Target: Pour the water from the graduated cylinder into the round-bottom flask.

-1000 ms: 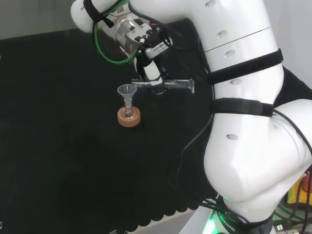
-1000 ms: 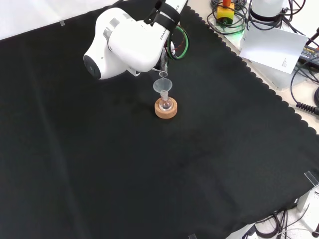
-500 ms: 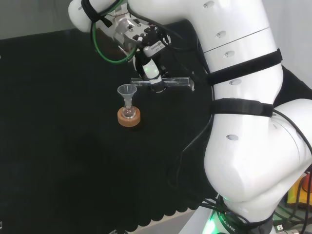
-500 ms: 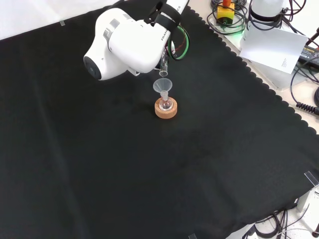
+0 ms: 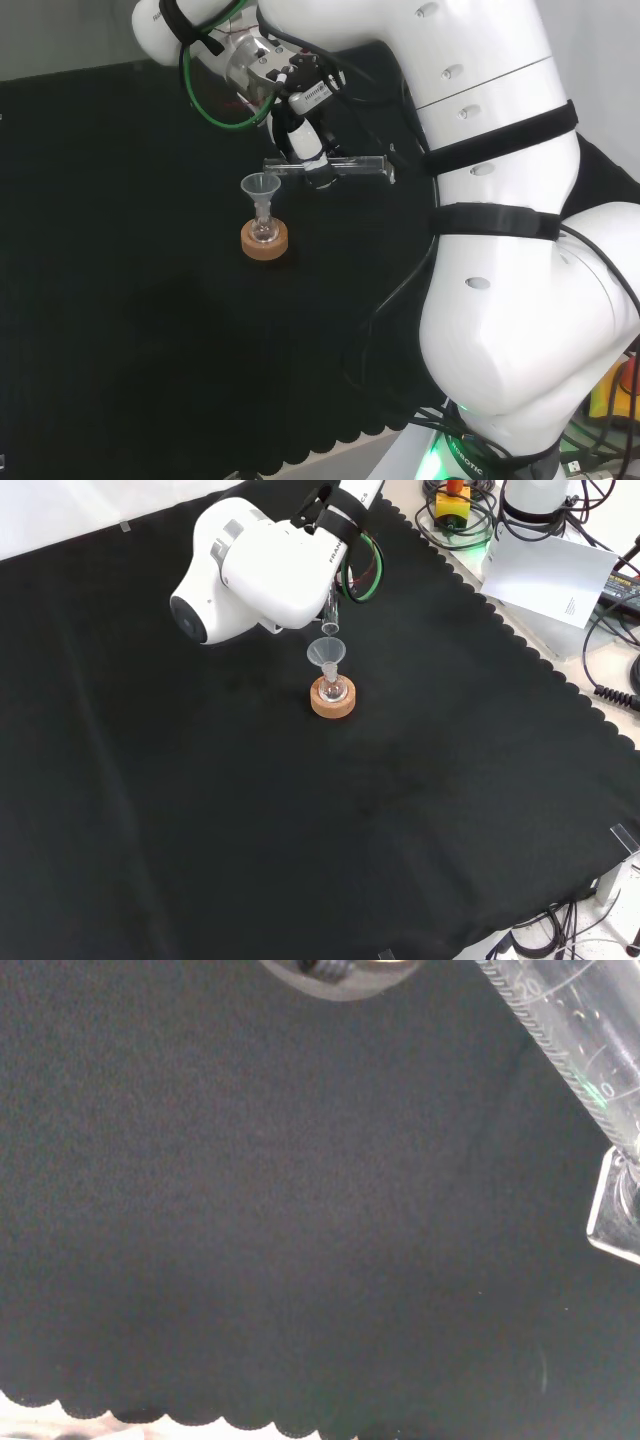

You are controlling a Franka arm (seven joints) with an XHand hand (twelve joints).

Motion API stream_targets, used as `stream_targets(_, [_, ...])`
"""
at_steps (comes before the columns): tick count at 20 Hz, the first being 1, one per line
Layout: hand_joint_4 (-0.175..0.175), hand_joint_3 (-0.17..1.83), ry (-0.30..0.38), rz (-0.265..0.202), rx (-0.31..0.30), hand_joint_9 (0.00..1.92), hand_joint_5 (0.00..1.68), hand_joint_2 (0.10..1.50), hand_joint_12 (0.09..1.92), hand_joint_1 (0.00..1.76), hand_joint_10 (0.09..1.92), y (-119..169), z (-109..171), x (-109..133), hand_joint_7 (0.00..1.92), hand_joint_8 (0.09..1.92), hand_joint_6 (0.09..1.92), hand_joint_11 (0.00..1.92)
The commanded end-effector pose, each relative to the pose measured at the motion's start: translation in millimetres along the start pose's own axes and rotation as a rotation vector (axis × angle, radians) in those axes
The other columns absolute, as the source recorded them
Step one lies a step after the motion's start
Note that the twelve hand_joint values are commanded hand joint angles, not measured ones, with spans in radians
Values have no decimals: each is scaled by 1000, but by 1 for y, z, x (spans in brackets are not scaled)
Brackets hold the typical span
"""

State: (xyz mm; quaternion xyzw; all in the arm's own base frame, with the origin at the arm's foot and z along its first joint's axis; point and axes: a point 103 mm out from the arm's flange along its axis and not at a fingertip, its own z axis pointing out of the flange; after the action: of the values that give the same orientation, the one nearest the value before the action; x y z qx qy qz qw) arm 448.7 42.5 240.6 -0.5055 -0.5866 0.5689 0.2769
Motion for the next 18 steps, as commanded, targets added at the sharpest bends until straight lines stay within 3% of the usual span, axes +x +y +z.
stream_targets(1, [29, 14, 0, 10, 0, 1427, 1059, 1052, 714, 1251, 150, 0, 3, 2, 1179, 701, 905, 1224])
stream_targets(5, [29, 14, 3, 4, -9, 1428, 1058, 1052, 713, 1251, 149, -2, 3, 3, 1179, 701, 906, 1224])
stream_targets(8, [29, 14, 15, -15, -53, 1429, 1058, 1052, 713, 1251, 149, -1, 9, 6, 1179, 701, 906, 1225])
stream_targets(14, [32, 14, 54, -59, -188, 1425, 1061, 1053, 712, 1250, 144, -3, 17, 4, 1172, 707, 905, 1224])
stream_targets(18, [35, 14, 108, -119, -292, 1414, 1065, 1054, 707, 1249, 134, -3, 26, -7, 1163, 716, 905, 1214])
